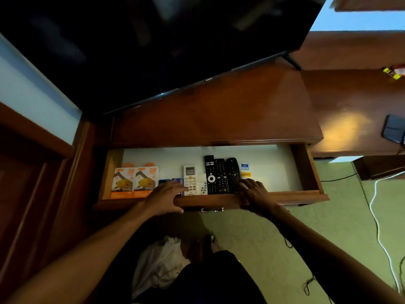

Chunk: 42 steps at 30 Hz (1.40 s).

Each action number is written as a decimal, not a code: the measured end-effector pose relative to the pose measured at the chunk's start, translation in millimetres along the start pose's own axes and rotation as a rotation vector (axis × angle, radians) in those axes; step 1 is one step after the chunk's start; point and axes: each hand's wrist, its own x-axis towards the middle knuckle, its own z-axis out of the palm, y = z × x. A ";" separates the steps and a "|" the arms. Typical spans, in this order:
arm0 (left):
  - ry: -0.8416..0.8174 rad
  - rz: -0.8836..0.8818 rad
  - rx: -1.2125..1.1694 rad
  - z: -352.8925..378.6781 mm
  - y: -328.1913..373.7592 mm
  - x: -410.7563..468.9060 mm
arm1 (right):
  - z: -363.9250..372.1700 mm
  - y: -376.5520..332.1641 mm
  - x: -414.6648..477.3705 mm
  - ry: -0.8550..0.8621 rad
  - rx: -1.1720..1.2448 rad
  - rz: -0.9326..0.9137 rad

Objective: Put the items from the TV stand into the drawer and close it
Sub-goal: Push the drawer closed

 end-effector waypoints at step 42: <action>0.372 -0.195 0.181 -98.9 -43.7 144.4 | -96.9 42.0 160.8 0.140 -0.078 0.189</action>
